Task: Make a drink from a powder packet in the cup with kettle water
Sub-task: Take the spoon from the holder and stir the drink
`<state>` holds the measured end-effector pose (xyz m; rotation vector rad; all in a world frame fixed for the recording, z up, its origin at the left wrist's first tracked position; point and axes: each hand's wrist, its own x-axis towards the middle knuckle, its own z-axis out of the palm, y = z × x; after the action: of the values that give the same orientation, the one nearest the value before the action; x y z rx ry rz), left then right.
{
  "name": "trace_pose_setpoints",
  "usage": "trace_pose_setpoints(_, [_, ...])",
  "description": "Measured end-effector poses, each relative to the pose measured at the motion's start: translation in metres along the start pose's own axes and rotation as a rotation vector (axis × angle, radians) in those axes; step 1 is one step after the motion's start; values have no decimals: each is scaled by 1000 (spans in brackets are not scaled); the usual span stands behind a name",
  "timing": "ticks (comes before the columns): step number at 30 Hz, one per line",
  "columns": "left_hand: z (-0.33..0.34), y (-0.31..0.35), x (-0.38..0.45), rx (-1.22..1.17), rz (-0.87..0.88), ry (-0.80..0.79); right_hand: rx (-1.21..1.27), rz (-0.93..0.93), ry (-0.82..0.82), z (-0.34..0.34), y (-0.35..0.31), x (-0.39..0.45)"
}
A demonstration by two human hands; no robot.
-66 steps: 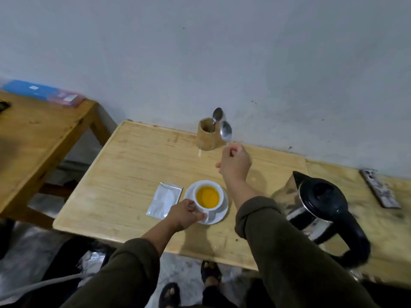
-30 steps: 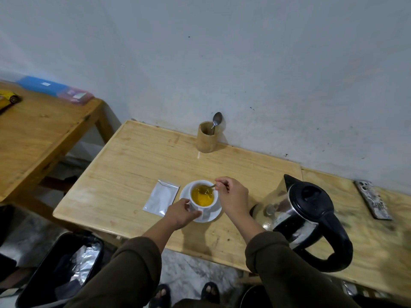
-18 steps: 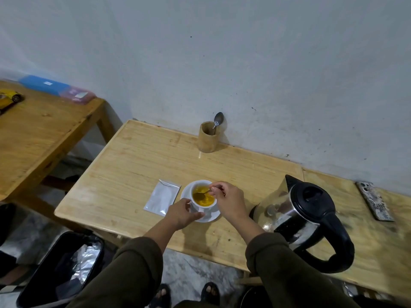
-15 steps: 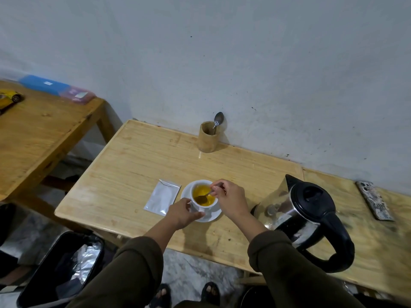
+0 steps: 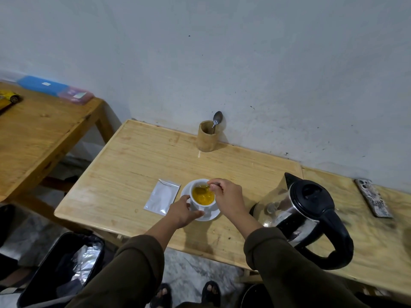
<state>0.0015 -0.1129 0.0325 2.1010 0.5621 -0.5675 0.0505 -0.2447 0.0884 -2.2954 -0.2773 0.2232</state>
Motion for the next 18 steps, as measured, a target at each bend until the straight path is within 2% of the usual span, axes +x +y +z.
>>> trace_pose_setpoints(5, [0, 1, 1, 10, -10, 1, 22, 47, -40, -2, -2, 4])
trace_pose_setpoints(11, [1, 1, 1, 4, -12, 1, -102, -25, 12, -6, 2, 5])
trace_pose_setpoints(18, [1, 0, 1, -8, -23, 3, 11, -6, -36, -2, 0, -1])
